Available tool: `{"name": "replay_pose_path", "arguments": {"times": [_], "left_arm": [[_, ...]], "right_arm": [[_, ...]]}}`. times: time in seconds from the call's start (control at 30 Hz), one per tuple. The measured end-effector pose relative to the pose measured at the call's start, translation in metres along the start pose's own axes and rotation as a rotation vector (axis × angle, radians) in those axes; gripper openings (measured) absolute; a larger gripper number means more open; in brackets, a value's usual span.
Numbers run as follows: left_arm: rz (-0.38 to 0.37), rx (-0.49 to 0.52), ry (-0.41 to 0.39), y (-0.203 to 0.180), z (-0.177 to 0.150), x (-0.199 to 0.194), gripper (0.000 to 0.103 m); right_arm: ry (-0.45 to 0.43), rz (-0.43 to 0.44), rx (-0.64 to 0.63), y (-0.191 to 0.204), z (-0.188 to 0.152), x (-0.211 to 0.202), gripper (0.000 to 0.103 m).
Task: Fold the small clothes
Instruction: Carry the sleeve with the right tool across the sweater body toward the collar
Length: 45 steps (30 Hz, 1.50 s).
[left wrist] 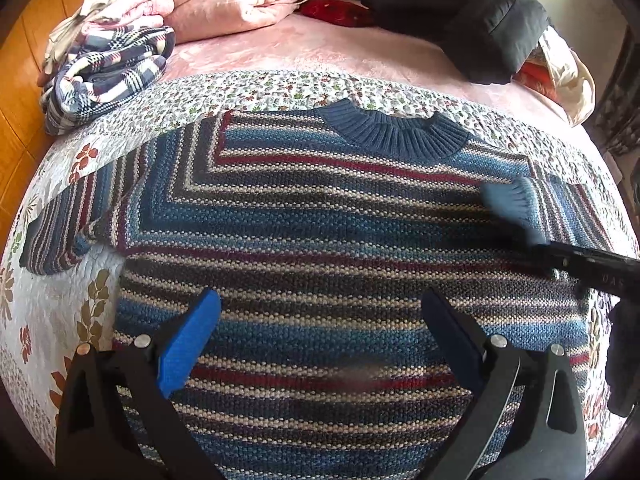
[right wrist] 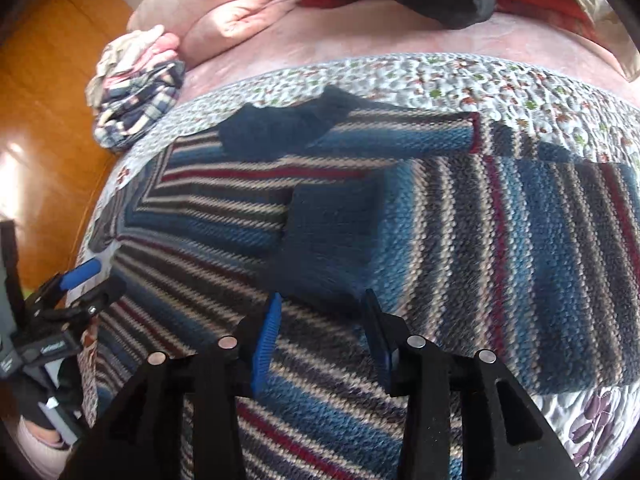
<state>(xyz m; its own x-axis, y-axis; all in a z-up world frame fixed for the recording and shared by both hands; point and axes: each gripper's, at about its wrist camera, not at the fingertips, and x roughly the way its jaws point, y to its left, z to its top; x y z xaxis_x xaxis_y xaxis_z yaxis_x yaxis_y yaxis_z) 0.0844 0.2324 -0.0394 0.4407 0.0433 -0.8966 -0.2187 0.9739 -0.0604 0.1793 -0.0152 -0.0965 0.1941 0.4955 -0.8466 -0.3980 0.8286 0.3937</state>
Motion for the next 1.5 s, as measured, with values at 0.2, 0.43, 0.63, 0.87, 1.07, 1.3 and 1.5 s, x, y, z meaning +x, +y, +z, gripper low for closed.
{"name": "replay_pose_path", "arguments": {"times": [0.2,0.43,0.63,0.87,1.07,1.3,1.5], "left_arm": [[-0.111,0.027,0.047,-0.034,0.009,0.011,0.100],[-0.234,0.056,0.155,-0.089,0.026,0.043,0.099],[-0.363,0.027,0.253,-0.115,0.037,0.069,0.098],[-0.432,-0.033,0.386,-0.132,0.041,0.106,0.069],[-0.423,-0.039,0.366,-0.137,0.044,0.105,0.026],[-0.472,-0.043,0.263,-0.127,0.050,0.069,0.016],[-0.408,-0.050,0.163,-0.081,0.065,0.042,0.016]], "right_arm": [[-0.074,-0.046,0.023,-0.016,-0.028,-0.046,0.042],[-0.094,-0.097,0.113,-0.054,-0.054,-0.076,0.043],[-0.112,-0.101,0.155,-0.073,-0.069,-0.080,0.043],[-0.135,-0.098,0.146,-0.077,-0.077,-0.083,0.043],[-0.149,-0.108,0.161,-0.082,-0.082,-0.090,0.043],[-0.171,-0.119,0.204,-0.092,-0.083,-0.100,0.043],[-0.210,-0.103,0.305,-0.109,-0.078,-0.113,0.051]]}}
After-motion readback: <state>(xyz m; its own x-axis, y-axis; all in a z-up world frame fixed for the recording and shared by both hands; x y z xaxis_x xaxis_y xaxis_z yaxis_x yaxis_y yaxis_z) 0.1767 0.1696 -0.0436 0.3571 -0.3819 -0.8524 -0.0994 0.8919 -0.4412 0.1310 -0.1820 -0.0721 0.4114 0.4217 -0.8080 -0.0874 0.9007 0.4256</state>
